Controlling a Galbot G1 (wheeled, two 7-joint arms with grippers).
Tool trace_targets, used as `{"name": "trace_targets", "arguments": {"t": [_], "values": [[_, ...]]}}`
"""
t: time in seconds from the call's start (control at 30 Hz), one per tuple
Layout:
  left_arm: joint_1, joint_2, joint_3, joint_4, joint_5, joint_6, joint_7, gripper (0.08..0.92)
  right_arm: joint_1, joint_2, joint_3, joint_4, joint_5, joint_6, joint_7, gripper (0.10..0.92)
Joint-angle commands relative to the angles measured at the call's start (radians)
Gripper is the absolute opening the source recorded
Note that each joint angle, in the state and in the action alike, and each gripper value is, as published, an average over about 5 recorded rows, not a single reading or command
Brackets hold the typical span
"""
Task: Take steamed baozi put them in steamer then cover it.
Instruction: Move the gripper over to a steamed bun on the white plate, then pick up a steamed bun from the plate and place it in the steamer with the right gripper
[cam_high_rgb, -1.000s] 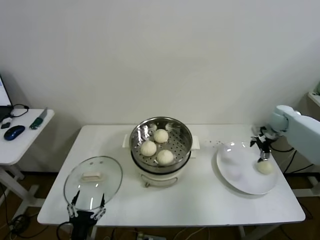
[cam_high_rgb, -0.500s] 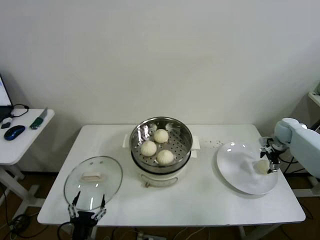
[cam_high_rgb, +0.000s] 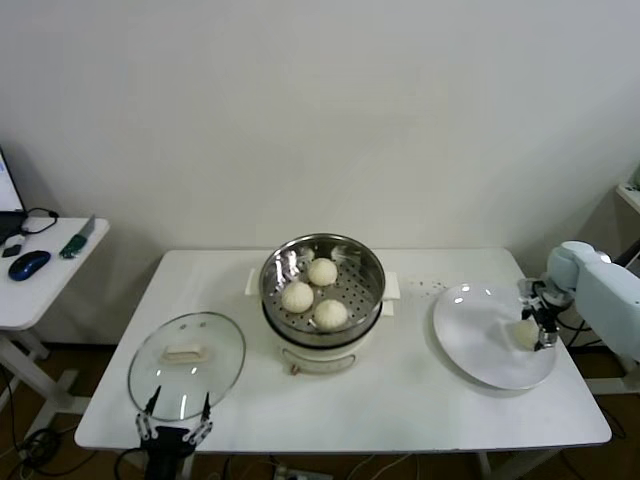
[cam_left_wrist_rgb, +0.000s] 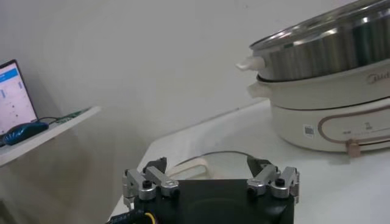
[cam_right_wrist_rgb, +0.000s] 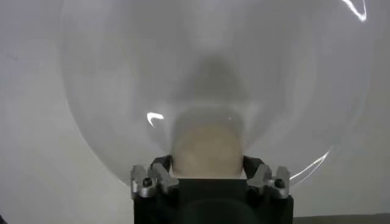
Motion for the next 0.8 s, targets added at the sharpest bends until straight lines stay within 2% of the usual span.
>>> {"name": "trace_targets", "arguments": {"t": [0.03, 0.2, 0.47, 0.8], "values": [[0.001, -0.001, 0.002, -0.002, 0.005, -0.001, -0.001, 0.823, 0.006, 0.011, 0.006, -0.018, -0.004, 0.004, -0.005, 0.734], [0.004, -0.003, 0.006, -0.004, 0.007, -0.003, -0.001, 0.823, 0.082, -0.003, -0.08, 0.032, 0.101, -0.039, -0.014, 0.699], [0.013, 0.003, 0.026, -0.039, -0.019, 0.011, 0.038, 0.823, 0.411, 0.039, -0.411, 0.166, 0.541, -0.207, -0.014, 0.696], [0.001, 0.015, 0.05, -0.076, -0.013, 0.017, 0.055, 0.823, 0.737, 0.189, -0.712, 0.333, 0.911, -0.333, 0.047, 0.7]]}}
